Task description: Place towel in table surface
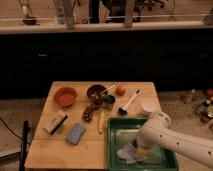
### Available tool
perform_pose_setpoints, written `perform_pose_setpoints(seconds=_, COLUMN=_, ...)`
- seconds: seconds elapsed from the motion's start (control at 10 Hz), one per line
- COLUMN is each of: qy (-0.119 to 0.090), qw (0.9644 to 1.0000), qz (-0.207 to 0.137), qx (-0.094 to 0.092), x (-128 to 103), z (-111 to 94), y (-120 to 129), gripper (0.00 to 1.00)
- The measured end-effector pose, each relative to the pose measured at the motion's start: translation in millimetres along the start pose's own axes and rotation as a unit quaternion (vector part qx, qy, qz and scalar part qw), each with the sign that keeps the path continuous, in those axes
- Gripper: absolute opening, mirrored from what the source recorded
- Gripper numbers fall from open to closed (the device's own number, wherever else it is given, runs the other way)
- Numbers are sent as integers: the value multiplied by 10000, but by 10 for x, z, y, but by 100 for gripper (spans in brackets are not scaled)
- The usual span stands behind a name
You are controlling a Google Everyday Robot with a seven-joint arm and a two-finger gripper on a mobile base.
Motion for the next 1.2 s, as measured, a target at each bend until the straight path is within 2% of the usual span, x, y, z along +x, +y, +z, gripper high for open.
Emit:
perform_pose_setpoints(seconds=0.6, qy=41, qw=9996, qz=-276, qx=-71, x=-51, z=83, y=246, gripper=79)
perform_pose_setpoints(seconds=1.0, qy=59, qw=9994, qz=-312, qx=-162, x=-128, z=188, y=155, gripper=45)
perform_pose_setpoints(seconds=1.2, qy=83, qw=9993, qz=-302, qx=-214, x=-133, z=207, y=135, gripper=20)
